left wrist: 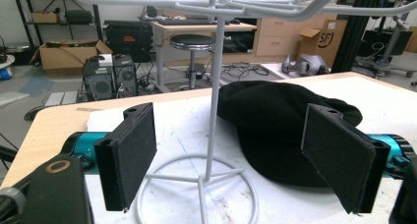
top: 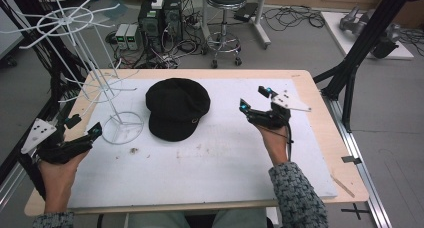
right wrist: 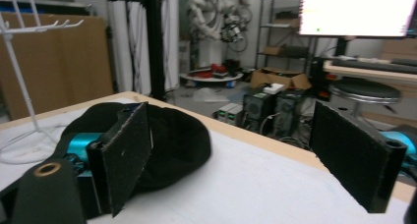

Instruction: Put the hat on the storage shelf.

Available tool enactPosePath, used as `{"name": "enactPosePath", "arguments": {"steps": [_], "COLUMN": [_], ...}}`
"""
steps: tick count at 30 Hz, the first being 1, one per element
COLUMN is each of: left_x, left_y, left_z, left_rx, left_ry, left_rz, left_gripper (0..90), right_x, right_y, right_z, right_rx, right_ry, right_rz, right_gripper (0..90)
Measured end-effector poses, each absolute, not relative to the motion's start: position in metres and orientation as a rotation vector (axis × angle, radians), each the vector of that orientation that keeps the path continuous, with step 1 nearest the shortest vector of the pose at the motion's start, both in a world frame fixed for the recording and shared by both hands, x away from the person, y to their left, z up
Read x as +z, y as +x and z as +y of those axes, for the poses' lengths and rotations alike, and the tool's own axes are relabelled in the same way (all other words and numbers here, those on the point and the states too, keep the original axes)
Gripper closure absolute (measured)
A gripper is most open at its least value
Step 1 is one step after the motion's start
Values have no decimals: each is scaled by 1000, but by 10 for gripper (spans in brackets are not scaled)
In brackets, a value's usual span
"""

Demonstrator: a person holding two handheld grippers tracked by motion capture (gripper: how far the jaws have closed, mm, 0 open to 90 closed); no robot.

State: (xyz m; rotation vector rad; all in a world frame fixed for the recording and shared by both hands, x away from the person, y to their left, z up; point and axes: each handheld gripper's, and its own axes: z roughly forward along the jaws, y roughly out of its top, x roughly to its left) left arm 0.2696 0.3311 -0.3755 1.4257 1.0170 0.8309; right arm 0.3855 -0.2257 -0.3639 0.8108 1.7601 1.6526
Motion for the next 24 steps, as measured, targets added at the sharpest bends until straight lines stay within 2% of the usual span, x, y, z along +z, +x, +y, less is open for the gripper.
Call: {"name": "enactPosePath", "arguments": {"steps": [18,24], "left_x": [-378,-377], "left_y": [271,271], "left_z": [333,334], "left_rx": [828,827], "left_ry": [1418,1413], "left_rz": [1025,1021], "left_gripper": [212,212], "right_x": [-391,-407], "right_y": [444,454], "right_z": [-120,-105], "right_rx": [1712,1728], "right_ry": [806,862], "right_rz": [1922,1932], "right_gripper": [175,189]}}
